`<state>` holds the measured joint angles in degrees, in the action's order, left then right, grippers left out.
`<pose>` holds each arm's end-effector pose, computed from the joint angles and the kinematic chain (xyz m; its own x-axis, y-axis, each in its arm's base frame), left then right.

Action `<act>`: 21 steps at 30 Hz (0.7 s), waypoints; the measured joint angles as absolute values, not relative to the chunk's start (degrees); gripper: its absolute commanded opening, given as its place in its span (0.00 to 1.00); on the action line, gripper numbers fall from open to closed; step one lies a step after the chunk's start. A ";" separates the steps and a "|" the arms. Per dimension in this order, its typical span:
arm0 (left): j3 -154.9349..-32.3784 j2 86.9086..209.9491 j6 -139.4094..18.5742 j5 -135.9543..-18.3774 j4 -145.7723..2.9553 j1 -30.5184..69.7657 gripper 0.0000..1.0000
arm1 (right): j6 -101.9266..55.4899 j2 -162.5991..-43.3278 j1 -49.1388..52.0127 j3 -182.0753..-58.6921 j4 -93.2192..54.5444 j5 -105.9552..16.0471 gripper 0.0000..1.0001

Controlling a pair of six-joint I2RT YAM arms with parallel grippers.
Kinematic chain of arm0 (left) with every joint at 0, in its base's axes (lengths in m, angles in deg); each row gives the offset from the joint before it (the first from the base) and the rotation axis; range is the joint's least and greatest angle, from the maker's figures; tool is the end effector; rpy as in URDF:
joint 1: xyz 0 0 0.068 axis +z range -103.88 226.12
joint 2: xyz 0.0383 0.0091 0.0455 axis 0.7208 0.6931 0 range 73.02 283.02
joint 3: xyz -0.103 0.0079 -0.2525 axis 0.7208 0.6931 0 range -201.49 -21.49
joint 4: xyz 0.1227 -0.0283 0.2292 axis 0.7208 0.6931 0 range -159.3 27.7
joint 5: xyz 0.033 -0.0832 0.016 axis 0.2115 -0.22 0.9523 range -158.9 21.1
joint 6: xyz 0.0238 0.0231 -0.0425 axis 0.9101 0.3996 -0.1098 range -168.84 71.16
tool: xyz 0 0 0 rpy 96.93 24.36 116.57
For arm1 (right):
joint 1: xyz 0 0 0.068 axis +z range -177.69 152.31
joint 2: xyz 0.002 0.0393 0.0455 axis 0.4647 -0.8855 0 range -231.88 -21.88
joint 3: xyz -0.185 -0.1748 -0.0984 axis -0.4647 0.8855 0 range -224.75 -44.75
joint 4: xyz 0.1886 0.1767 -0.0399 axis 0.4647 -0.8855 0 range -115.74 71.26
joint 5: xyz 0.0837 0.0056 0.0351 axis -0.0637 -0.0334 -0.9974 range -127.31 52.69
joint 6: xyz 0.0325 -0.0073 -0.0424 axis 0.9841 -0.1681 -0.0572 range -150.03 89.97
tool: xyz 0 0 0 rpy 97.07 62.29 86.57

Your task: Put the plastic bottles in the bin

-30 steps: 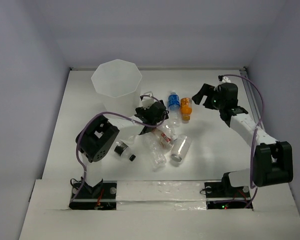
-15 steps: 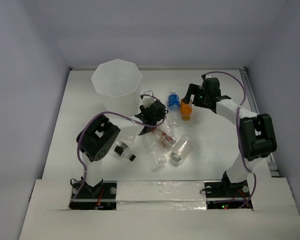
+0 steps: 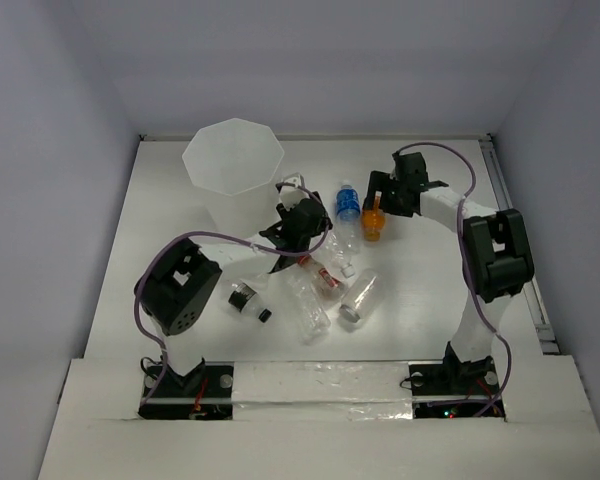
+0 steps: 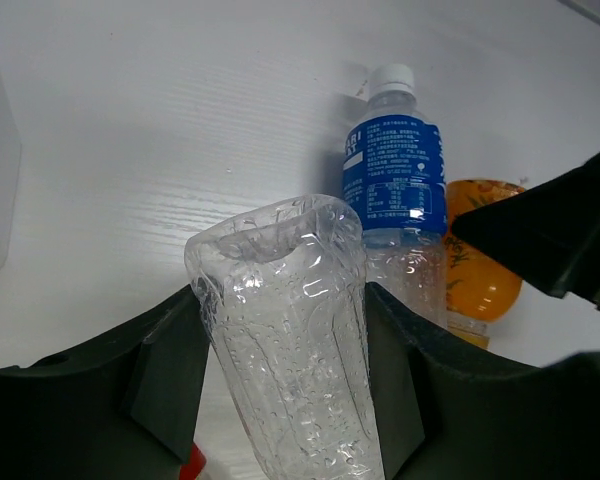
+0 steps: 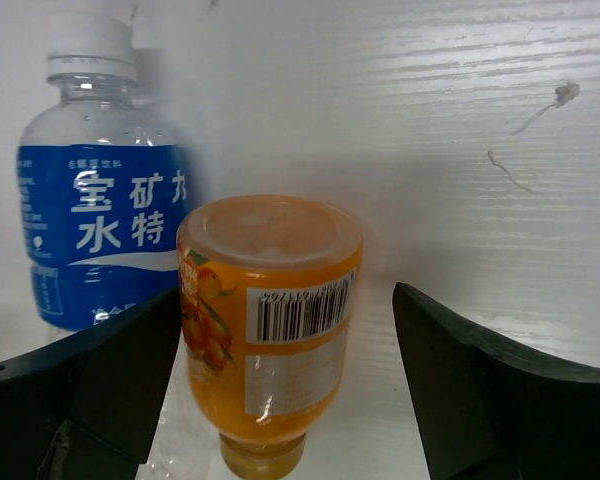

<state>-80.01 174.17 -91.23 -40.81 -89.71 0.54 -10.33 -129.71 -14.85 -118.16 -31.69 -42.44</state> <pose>0.2846 -0.2665 0.2109 -0.4145 -0.4267 -0.8038 0.0617 0.8680 -0.4927 0.4002 0.0945 0.1954 -0.7698 0.1690 -0.6155 -0.0221 0.9567 0.2902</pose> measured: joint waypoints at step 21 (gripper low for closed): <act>-88.93 149.16 -79.93 -39.36 -85.01 -2.78 0.45 | -8.71 -115.29 -14.81 -111.88 -29.33 -36.89 0.56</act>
